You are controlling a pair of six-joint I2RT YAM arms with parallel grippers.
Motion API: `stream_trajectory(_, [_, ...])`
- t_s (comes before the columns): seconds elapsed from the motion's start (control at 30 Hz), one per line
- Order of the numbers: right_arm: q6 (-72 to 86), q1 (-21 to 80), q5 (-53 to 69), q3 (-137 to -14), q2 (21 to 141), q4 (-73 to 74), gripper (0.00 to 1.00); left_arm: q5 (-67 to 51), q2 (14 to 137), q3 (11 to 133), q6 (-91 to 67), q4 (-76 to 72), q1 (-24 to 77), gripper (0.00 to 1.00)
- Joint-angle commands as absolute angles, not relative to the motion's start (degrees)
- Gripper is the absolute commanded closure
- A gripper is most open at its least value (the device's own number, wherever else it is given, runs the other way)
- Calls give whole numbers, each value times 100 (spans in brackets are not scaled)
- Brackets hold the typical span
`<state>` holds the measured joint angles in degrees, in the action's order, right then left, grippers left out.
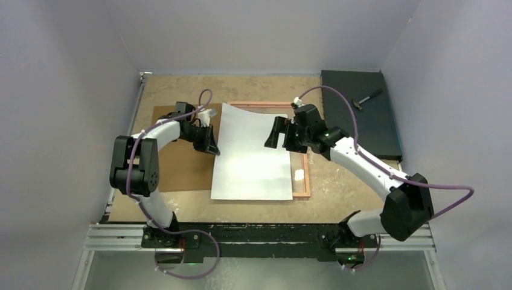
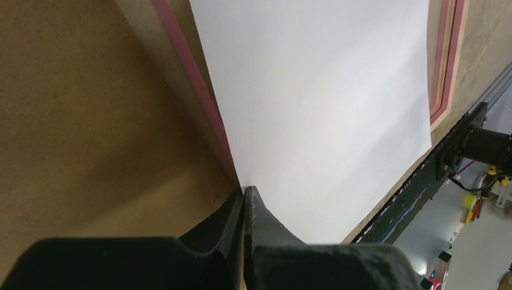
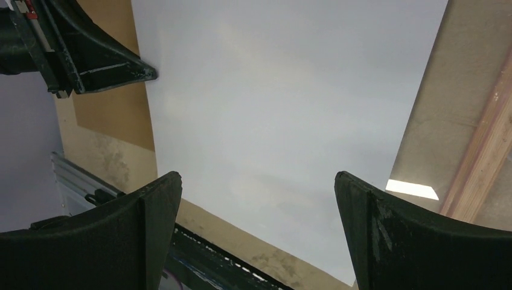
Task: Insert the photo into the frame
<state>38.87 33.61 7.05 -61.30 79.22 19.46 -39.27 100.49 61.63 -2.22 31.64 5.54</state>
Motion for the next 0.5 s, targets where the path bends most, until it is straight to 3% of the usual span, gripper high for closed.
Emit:
stream_trajectory(0.0, [3878, 3199, 593, -5990, 7584, 1956, 1, -4141, 9875, 6470, -574, 2744, 625, 100])
stream_trajectory(0.47, [4201, 2983, 378, -5570, 7132, 2056, 1, -4526, 9839, 5896, -1775, 1541, 801, 100])
